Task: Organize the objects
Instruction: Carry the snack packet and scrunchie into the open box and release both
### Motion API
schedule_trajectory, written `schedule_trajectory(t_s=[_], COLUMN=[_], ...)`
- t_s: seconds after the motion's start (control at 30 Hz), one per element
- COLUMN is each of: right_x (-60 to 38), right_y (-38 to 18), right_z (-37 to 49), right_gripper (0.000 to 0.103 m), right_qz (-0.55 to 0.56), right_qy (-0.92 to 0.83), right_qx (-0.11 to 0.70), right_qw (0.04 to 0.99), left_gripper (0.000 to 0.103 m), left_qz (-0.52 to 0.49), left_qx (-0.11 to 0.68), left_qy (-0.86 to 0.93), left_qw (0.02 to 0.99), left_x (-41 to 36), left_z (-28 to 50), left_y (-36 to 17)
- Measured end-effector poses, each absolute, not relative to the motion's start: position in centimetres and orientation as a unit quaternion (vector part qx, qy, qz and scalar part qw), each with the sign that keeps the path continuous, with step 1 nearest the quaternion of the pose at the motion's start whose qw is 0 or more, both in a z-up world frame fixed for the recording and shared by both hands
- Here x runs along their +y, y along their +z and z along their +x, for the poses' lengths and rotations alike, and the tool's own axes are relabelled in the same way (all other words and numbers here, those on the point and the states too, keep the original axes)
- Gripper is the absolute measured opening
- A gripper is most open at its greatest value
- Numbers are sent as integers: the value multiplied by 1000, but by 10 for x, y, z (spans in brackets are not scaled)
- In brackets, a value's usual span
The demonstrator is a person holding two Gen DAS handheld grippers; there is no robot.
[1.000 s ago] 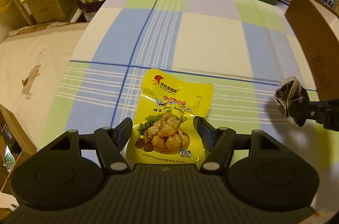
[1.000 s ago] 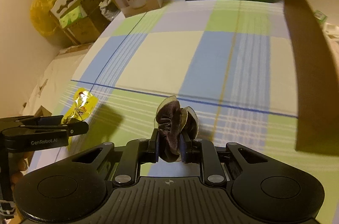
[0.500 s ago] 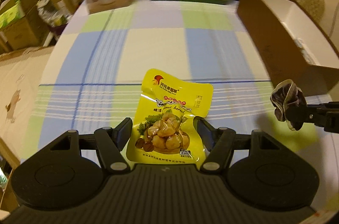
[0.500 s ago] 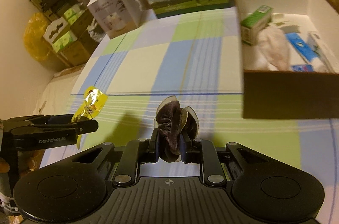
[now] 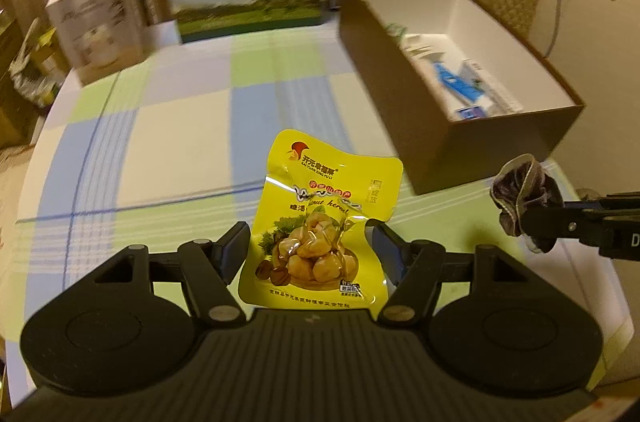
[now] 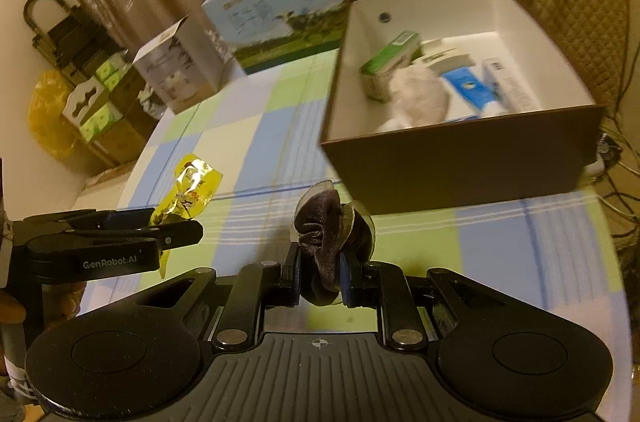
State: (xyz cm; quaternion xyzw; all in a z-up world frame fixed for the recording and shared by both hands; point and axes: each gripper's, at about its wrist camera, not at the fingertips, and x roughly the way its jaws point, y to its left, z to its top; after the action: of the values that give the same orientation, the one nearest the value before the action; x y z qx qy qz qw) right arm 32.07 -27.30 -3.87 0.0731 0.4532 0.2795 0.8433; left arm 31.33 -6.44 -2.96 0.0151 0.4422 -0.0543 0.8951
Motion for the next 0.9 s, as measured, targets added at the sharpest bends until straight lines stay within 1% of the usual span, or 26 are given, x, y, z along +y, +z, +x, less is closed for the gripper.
schedule_trajectory(t_s=[0.43,0.73,0.9], right_x=[-328,-349,-355], right_y=[-6,12,10], right_z=[348,398,430], right_gripper=[15,15,15], right_qz=[74,54,42], right_qy=[273,271,270], right_qx=[415,388,385], right_qw=[865,879,881], left_gripper=[63,63,64], left_qz=[27,37,44], left_qx=[408,389,391], left_qy=[-84,-97,-97], left_qw=[908,916,914], left_x=[-130,-175,-199], left_z=[345,387,419], left_y=[0,17,15])
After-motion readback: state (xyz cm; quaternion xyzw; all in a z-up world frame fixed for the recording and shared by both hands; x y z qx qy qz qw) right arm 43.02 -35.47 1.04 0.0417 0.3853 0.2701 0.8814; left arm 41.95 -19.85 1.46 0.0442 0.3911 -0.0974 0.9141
